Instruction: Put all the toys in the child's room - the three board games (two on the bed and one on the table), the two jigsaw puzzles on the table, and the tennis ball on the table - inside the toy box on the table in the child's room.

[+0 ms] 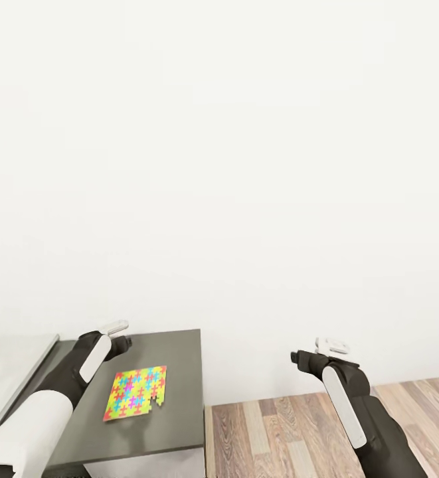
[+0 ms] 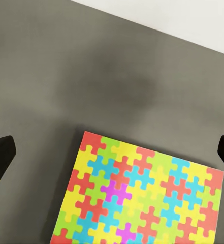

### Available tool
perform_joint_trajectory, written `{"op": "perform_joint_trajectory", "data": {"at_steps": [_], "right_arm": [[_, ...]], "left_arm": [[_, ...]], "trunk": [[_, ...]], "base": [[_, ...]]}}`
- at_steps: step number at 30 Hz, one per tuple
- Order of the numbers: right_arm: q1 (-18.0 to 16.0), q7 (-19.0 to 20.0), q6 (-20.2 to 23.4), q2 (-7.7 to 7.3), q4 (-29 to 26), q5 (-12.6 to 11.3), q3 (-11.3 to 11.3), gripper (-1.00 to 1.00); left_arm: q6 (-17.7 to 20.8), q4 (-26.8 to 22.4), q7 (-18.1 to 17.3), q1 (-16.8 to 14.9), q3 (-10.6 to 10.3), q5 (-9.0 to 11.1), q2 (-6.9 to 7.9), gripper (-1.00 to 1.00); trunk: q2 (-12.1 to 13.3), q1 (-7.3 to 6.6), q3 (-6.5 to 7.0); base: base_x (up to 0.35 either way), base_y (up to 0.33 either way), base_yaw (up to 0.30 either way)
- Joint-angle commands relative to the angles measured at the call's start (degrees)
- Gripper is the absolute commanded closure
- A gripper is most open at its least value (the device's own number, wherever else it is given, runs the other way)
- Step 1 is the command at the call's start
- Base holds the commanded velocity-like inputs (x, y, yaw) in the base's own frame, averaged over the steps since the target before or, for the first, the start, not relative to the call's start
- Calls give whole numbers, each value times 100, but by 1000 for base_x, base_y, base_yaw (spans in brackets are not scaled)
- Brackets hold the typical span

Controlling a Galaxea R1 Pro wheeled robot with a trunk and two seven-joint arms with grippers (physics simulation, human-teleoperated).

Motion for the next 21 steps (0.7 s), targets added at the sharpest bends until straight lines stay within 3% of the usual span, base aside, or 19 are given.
{"op": "perform_joint_trajectory", "data": {"at_steps": [1, 21], "right_arm": [[-6, -60, 12, -6, -3, -59, 14, -100], [-12, -60, 6, -4, 1, -59, 11, -100]], "left_arm": [[12, -8, 52, -5, -31, 57, 4, -100], [-5, -10, 61, -5, -47, 54, -18, -100]], "trunk": [[-14, 4, -24], [-14, 4, -212]], "base": [[0, 0, 0], [0, 0, 0]]}}
